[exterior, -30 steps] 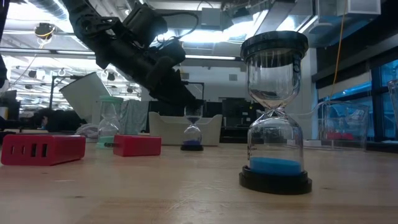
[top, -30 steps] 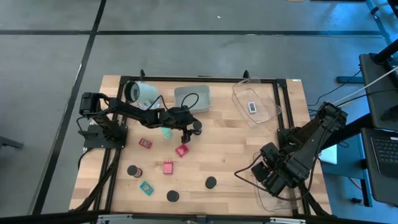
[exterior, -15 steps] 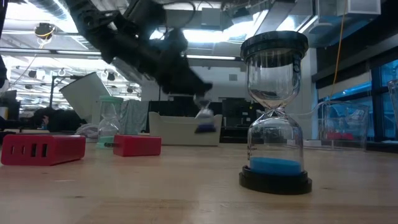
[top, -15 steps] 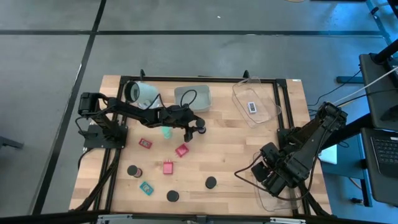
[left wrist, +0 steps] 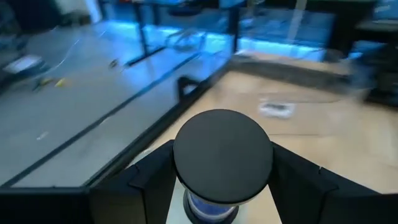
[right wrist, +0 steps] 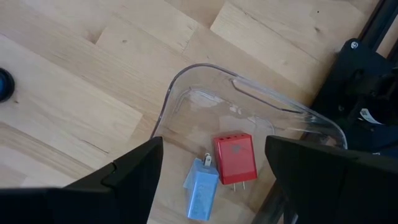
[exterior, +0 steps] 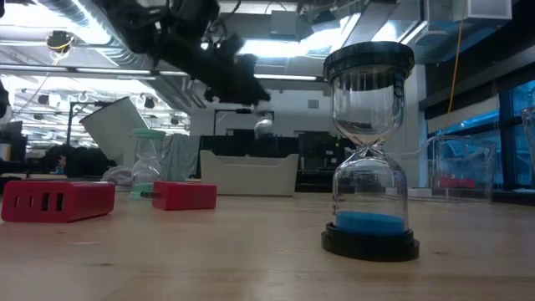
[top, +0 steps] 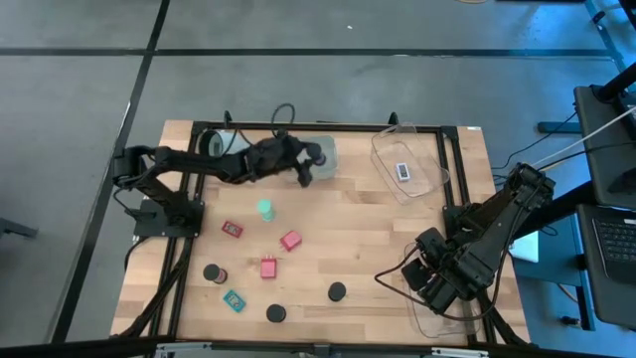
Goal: Pick & Place Office items
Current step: Put the top blue hourglass into the gray bin
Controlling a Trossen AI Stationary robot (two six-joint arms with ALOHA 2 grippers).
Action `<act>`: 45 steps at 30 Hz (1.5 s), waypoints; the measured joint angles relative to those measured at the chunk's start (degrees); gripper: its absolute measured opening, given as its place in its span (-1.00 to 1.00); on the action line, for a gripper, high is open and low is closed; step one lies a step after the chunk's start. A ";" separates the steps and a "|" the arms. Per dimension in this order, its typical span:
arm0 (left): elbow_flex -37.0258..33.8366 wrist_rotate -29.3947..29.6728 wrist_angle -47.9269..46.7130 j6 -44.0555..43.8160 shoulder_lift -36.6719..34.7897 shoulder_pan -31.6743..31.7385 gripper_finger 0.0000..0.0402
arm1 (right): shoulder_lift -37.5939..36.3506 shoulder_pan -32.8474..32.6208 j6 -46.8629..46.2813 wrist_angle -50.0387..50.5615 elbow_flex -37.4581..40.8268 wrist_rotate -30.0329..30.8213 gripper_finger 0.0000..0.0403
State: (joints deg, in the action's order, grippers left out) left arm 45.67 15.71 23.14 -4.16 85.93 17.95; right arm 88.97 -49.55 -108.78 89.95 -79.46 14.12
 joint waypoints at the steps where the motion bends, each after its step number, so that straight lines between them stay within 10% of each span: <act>1: -0.15 0.46 -1.03 -0.73 0.14 1.21 0.06 | 0.00 0.00 -0.01 0.04 0.00 0.00 0.42; 45: -10.53 2.47 -0.14 -8.57 0.67 9.21 0.35 | 0.00 0.00 1.30 0.02 0.00 1.93 0.42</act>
State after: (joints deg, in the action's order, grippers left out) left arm 35.14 18.17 23.00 -12.73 86.60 27.16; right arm 88.97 -49.55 -107.48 89.97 -79.46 16.05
